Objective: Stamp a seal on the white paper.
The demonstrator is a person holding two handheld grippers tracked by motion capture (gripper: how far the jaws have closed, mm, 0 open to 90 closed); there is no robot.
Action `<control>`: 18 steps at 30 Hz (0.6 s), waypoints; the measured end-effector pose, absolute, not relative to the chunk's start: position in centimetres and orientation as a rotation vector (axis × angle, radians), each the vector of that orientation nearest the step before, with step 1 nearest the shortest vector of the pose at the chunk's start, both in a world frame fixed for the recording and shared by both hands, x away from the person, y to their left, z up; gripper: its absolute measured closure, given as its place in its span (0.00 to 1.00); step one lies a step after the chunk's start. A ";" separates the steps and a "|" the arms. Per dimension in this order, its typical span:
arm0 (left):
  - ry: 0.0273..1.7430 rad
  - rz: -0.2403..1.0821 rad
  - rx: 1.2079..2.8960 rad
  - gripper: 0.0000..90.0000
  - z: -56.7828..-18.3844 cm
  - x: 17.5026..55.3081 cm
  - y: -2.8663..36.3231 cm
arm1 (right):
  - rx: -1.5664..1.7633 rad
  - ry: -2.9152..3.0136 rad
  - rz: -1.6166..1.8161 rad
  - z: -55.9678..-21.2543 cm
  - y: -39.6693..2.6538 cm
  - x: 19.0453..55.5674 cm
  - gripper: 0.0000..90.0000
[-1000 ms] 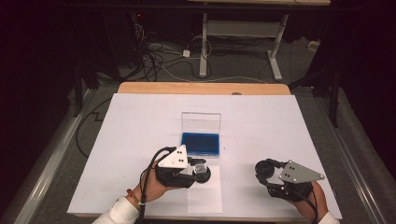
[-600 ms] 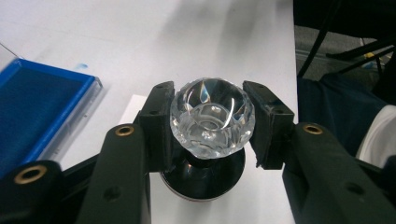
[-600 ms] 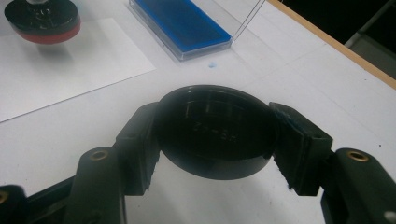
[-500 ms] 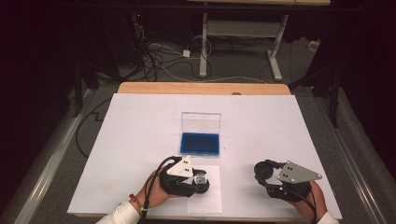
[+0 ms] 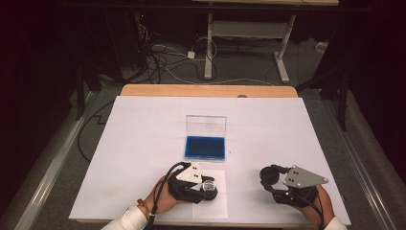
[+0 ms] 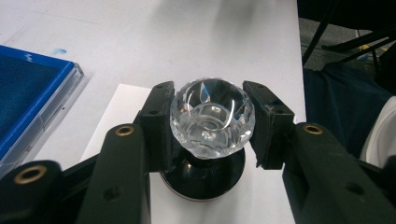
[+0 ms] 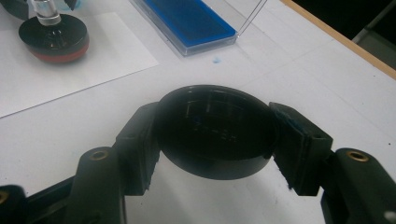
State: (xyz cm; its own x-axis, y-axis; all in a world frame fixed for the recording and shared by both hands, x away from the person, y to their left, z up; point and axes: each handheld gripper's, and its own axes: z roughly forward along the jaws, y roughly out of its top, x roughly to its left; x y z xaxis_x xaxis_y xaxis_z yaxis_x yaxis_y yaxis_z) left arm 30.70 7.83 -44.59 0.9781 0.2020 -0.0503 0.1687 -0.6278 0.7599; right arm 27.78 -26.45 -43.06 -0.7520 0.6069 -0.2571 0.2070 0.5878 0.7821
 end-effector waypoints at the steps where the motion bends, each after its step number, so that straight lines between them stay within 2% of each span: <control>1: 0.261 0.051 2.260 0.60 -44.6 30.7 7.9 | 0.646 2.311 1.044 -43.1 -26.4 27.8 0.43; 18: 0.285 -0.010 2.244 0.60 -45.6 31.2 8.1 | 0.639 2.319 1.036 -43.2 -26.3 27.7 0.43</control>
State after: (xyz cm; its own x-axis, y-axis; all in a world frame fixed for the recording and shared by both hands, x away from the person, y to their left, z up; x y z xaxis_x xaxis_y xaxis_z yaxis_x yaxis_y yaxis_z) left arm 31.15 8.12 -45.63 0.9740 0.2013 -0.1044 0.2082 -0.6111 0.7637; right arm 27.70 -26.31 -43.15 -0.7555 0.6007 -0.2613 0.2063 0.5967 0.7755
